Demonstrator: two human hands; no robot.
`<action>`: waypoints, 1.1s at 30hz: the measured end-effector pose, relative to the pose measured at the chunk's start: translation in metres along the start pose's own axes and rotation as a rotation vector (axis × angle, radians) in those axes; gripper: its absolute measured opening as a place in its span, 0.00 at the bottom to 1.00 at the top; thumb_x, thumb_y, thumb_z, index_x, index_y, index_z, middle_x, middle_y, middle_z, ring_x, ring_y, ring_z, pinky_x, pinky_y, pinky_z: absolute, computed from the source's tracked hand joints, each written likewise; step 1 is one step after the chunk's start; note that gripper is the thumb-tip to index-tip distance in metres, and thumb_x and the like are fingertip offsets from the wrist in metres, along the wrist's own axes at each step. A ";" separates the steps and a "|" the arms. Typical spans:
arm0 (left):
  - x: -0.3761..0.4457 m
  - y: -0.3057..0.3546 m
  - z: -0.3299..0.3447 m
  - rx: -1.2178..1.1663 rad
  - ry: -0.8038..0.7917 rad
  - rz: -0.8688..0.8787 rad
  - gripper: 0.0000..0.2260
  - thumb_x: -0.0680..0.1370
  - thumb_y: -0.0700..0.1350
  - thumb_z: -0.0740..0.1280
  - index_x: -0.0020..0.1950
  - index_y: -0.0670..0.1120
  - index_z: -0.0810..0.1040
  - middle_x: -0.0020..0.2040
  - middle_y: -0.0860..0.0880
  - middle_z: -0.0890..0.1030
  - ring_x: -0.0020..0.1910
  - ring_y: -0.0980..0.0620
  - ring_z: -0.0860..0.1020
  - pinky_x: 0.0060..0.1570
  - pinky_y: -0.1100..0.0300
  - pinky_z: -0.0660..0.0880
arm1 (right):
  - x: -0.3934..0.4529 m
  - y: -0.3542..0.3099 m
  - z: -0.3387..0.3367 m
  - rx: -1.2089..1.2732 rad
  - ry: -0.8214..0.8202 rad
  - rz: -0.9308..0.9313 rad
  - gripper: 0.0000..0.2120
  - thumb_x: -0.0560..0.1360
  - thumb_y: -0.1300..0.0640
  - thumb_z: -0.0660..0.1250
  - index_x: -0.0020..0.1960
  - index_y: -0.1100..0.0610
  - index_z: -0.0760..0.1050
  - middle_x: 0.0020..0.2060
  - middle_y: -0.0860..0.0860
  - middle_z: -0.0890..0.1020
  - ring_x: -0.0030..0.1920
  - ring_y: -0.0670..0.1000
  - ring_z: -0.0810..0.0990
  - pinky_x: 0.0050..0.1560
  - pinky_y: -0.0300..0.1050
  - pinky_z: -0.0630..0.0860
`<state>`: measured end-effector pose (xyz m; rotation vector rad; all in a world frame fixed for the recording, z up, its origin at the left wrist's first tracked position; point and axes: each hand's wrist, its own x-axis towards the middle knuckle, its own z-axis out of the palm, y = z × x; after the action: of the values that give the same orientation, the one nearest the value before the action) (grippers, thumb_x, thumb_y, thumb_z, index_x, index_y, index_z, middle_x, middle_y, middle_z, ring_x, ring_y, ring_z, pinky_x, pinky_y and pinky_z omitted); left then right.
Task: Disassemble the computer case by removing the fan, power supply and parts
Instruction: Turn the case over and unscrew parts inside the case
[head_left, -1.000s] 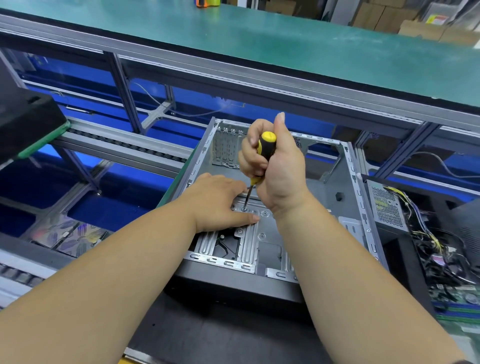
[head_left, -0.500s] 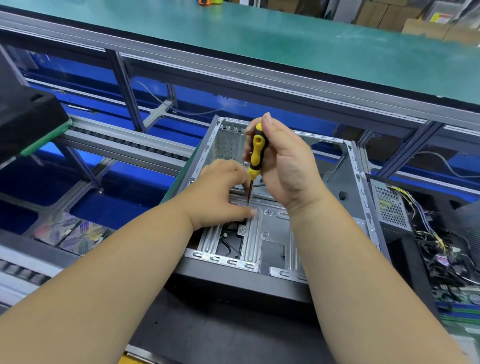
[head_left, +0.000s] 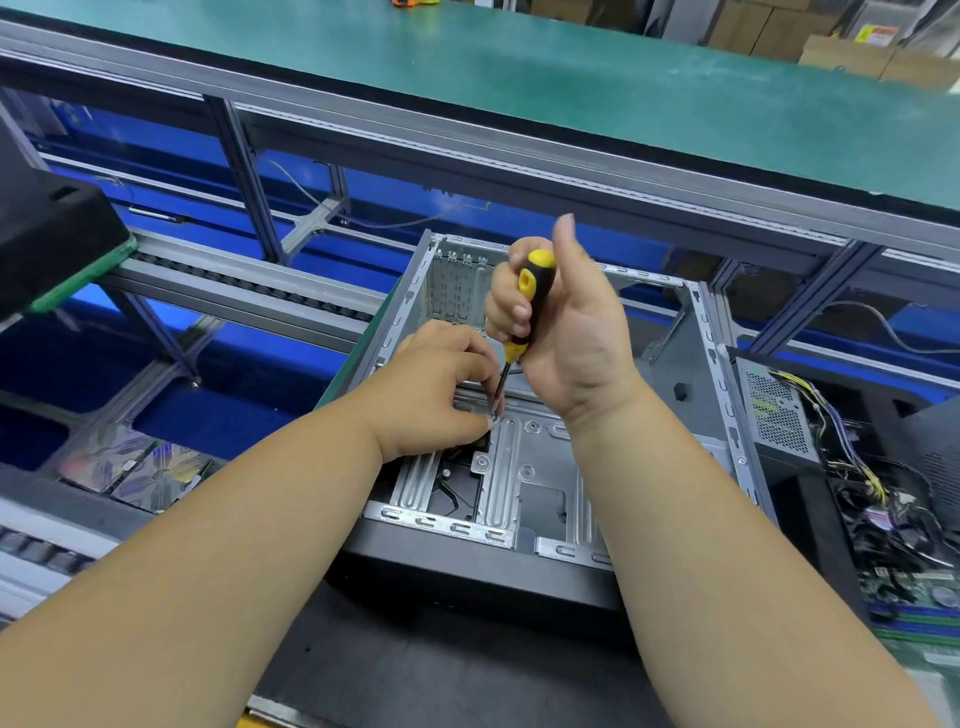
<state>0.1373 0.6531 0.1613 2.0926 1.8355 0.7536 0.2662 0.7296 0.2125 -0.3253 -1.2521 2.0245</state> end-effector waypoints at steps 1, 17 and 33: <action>0.000 0.000 0.000 0.000 0.000 0.002 0.07 0.69 0.46 0.74 0.46 0.53 0.83 0.48 0.67 0.70 0.58 0.56 0.65 0.65 0.52 0.65 | 0.000 0.000 0.000 -0.024 -0.001 -0.010 0.16 0.81 0.46 0.55 0.41 0.56 0.68 0.26 0.49 0.68 0.26 0.48 0.61 0.32 0.45 0.56; 0.000 0.001 0.000 -0.031 -0.019 -0.011 0.09 0.69 0.47 0.74 0.43 0.59 0.78 0.49 0.65 0.70 0.57 0.56 0.65 0.61 0.56 0.65 | 0.004 0.002 0.002 -0.006 -0.001 0.066 0.26 0.85 0.43 0.44 0.42 0.59 0.69 0.23 0.49 0.65 0.23 0.47 0.60 0.30 0.44 0.55; 0.000 -0.003 0.001 0.007 -0.050 -0.015 0.10 0.70 0.50 0.72 0.51 0.52 0.83 0.51 0.60 0.71 0.60 0.53 0.66 0.65 0.49 0.67 | 0.002 -0.003 -0.007 -0.160 -0.008 0.053 0.18 0.81 0.48 0.57 0.44 0.59 0.78 0.37 0.52 0.75 0.36 0.50 0.73 0.41 0.44 0.71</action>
<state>0.1353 0.6541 0.1591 2.0807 1.8280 0.6862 0.2702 0.7361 0.2114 -0.4309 -1.4280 1.9751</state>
